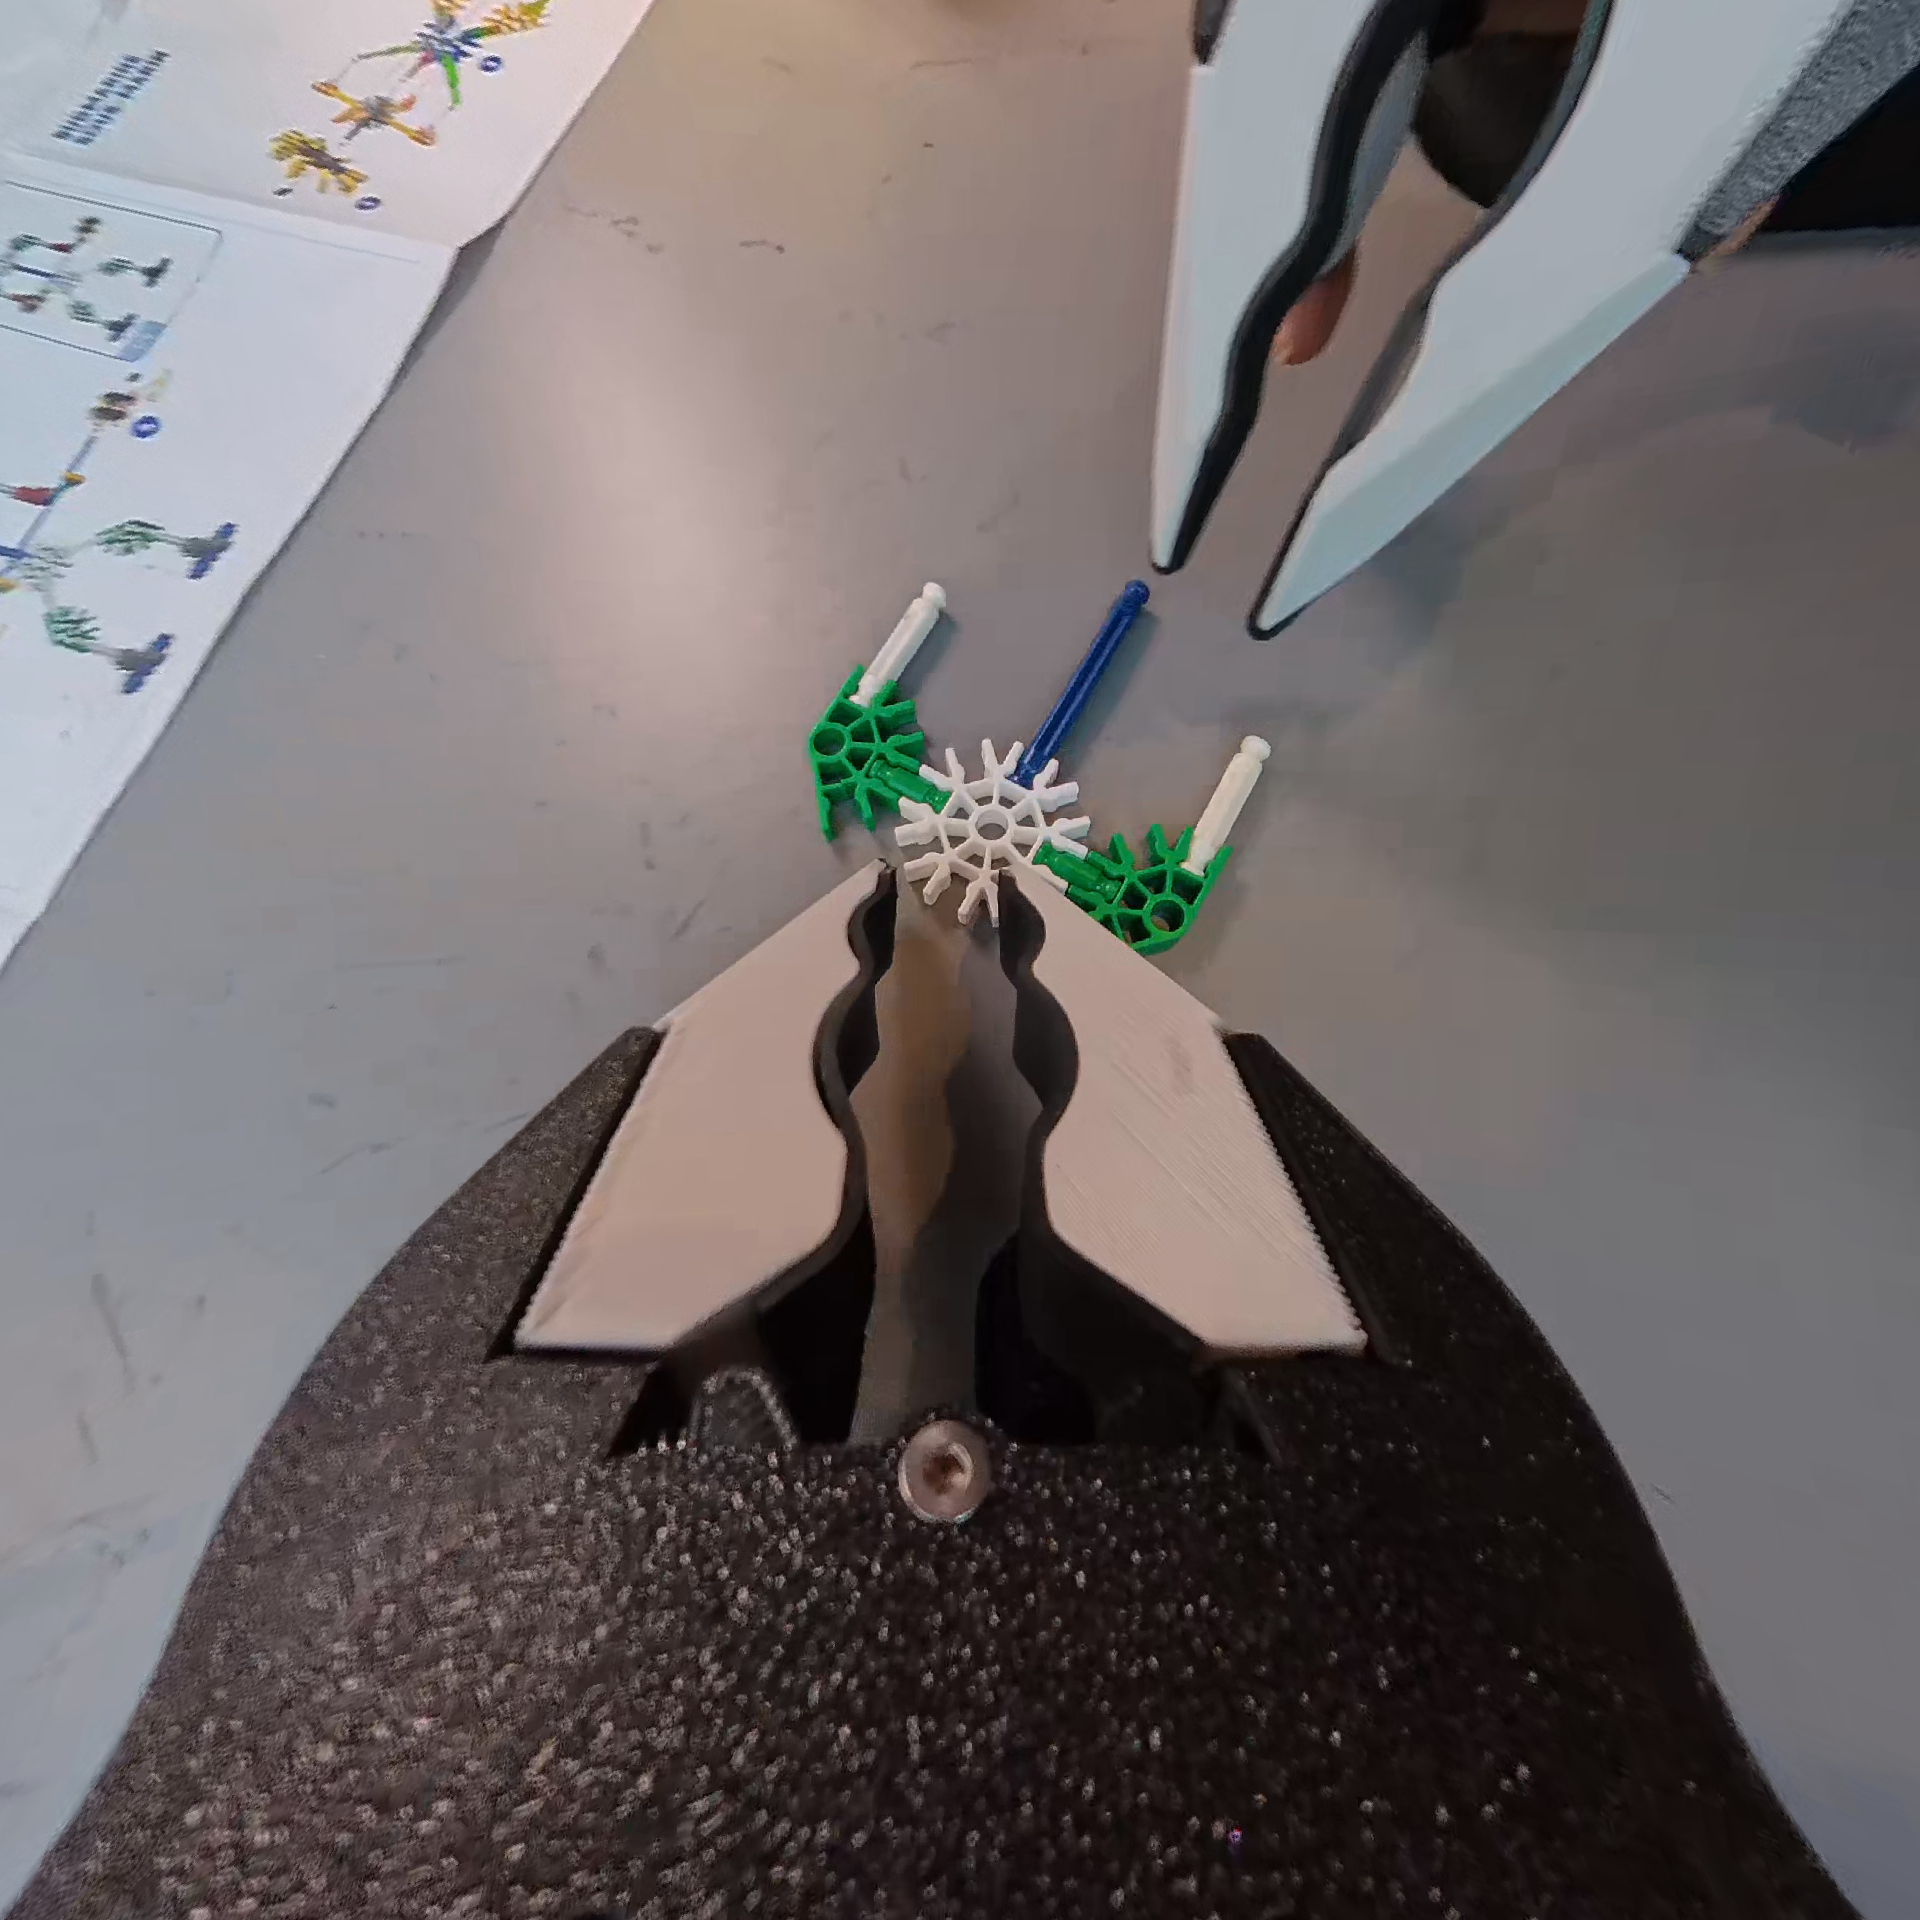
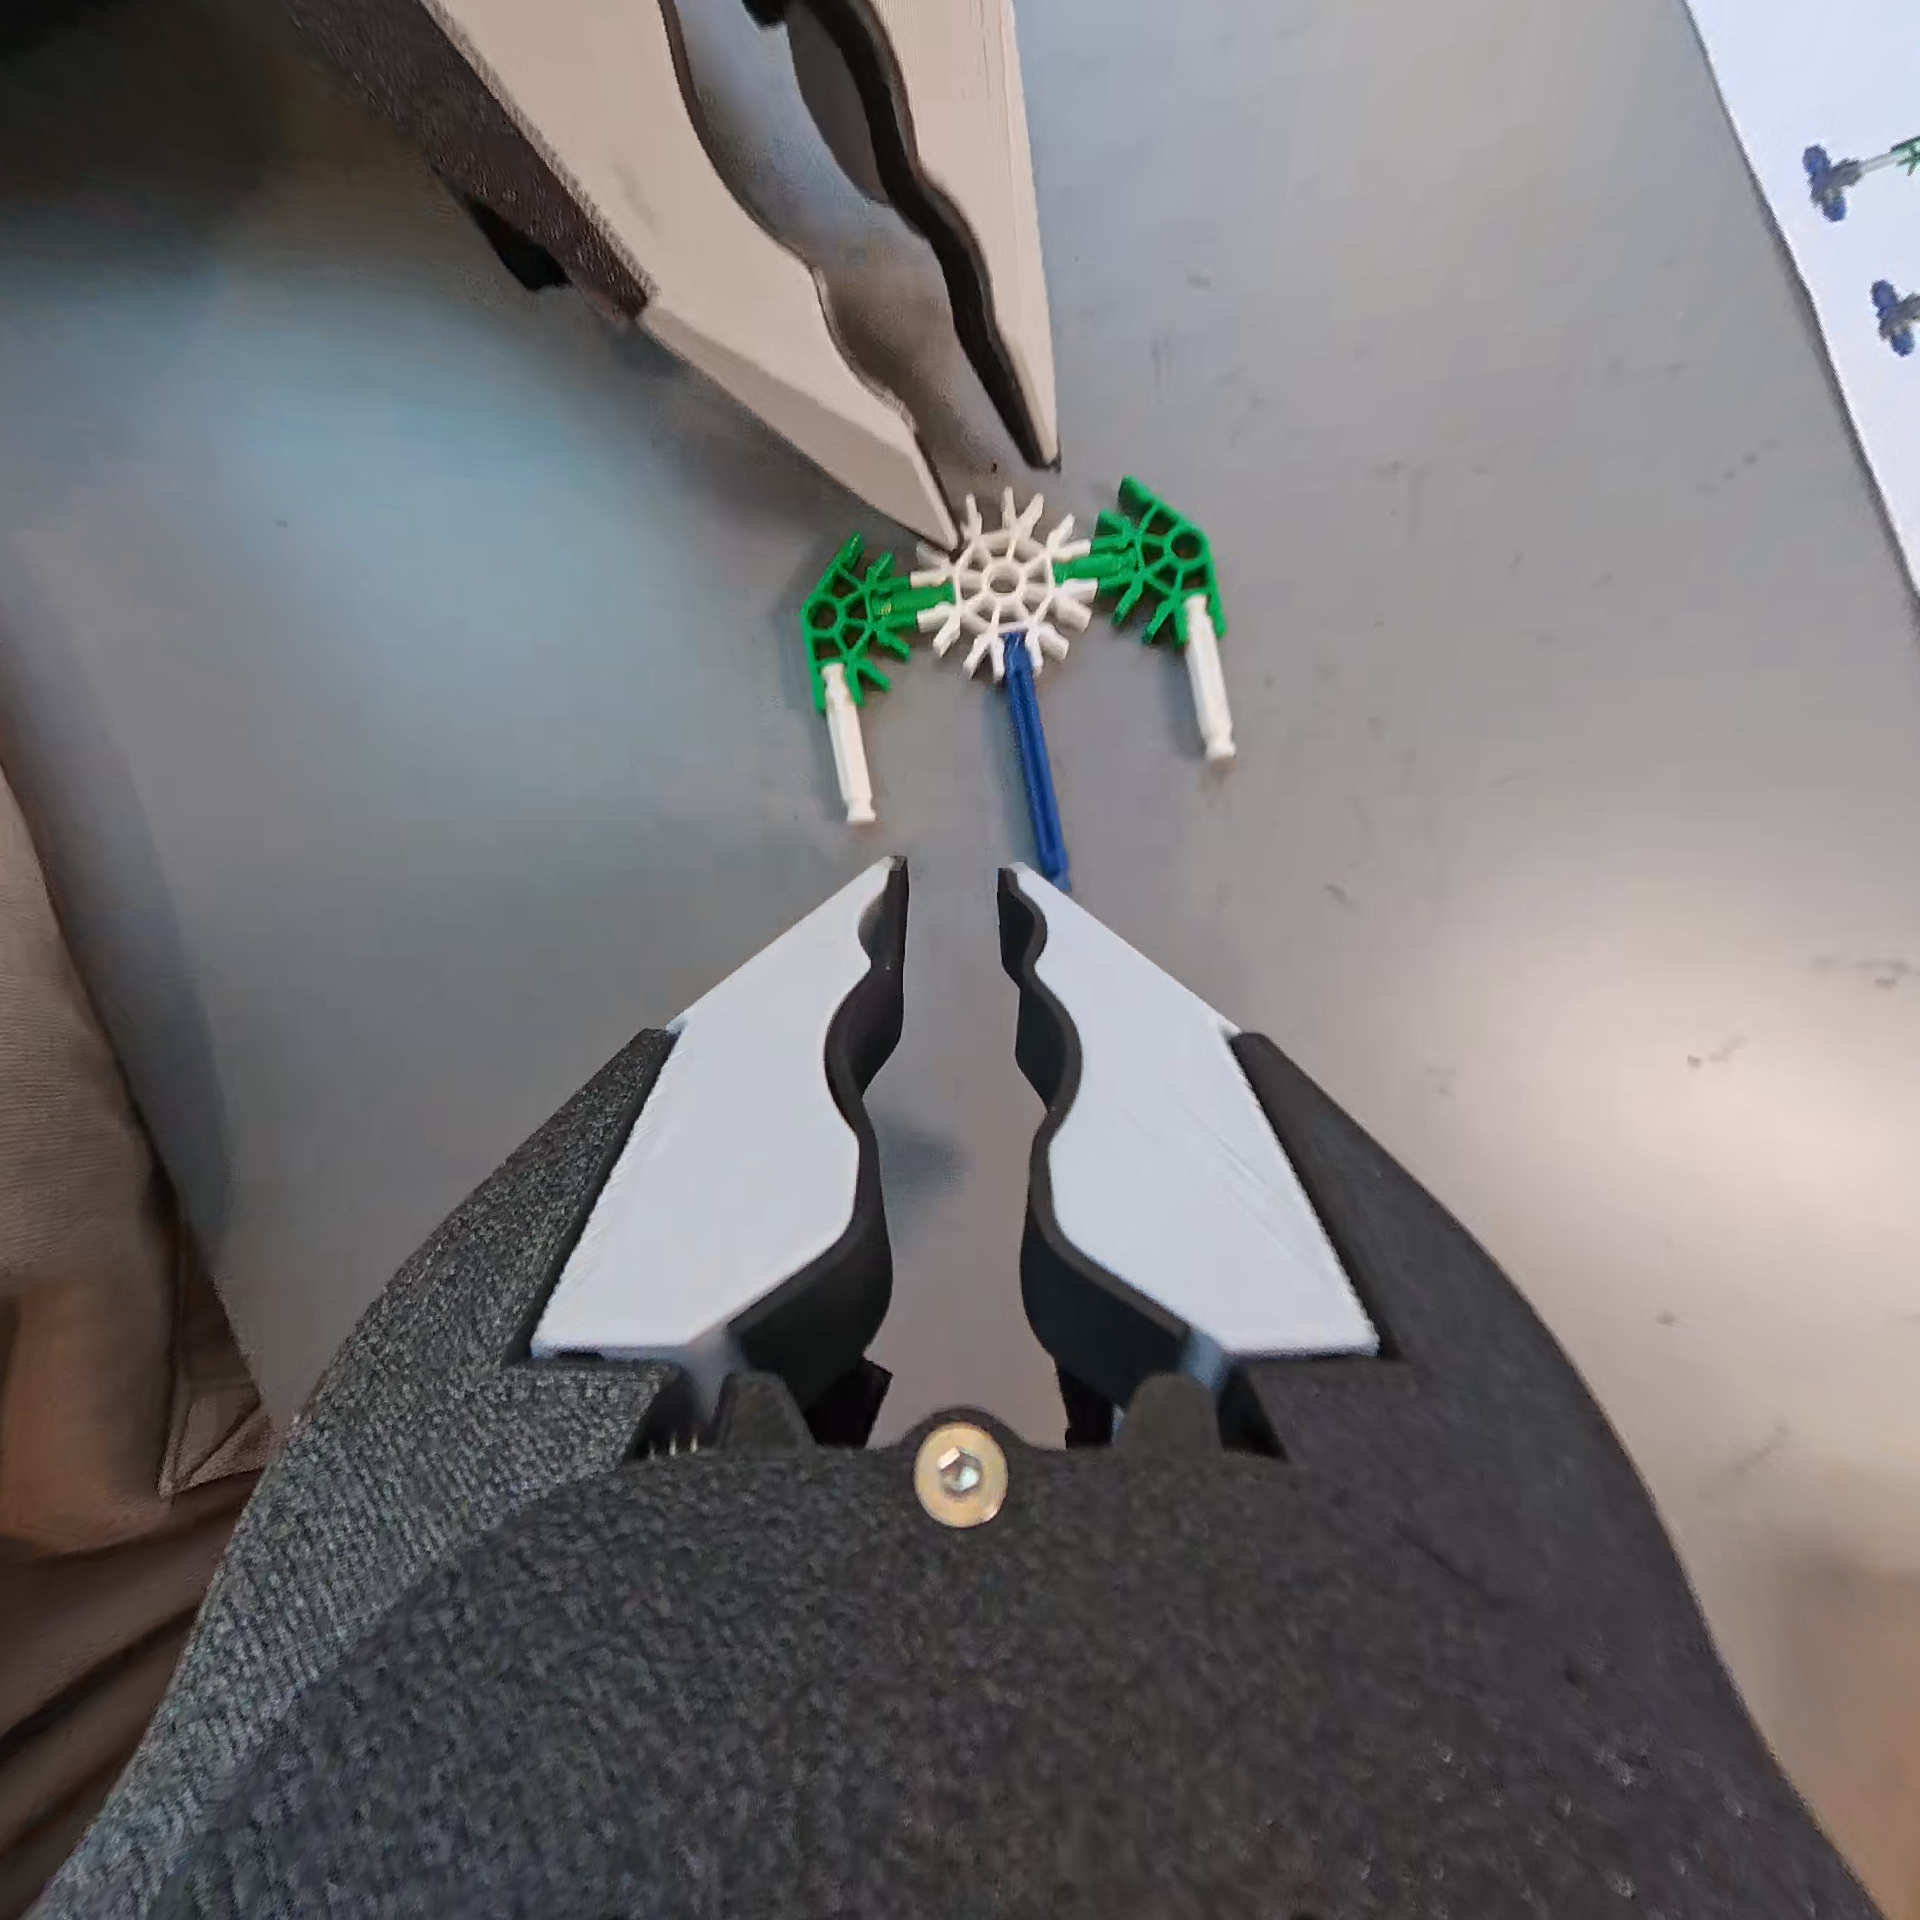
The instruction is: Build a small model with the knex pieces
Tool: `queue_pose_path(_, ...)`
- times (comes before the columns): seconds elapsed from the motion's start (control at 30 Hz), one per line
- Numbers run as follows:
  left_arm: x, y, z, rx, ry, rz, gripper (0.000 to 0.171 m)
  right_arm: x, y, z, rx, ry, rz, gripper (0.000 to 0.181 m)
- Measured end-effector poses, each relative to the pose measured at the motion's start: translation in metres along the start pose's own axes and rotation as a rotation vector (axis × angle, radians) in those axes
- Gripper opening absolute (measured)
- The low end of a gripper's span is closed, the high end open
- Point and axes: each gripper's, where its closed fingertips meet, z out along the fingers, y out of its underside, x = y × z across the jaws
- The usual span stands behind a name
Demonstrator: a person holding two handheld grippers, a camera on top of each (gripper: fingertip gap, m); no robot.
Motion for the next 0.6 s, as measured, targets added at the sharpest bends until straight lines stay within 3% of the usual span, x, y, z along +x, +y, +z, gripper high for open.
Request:
queue_pose_path(0.13,-0.021,0.0,-0.007,0.006,-0.106,0.016,0.019,0.009,0.002,0.009,0.041,0.067,0.037,0.016)
queue_pose_path(0.23,-0.022,-0.005,-0.014,0.048,-0.073,-0.031,0.023,0.019,-0.008,0.007,0.106,0.104,0.062,0.02)
queue_pose_path(0.33,-0.013,-0.011,-0.017,0.08,0.016,-0.07,0.032,0.033,-0.005,0.013,0.061,0.158,0.025,0.025)
queue_pose_path(0.43,-0.003,-0.009,-0.015,0.072,0.086,-0.078,0.043,0.034,-0.008,0.023,0.065,0.141,0.034,0.005)
queue_pose_path(0.6,0.004,0.0,-0.007,0.012,0.085,-0.024,0.055,0.034,-0.007,0.022,0.076,0.193,0.146,0.004)
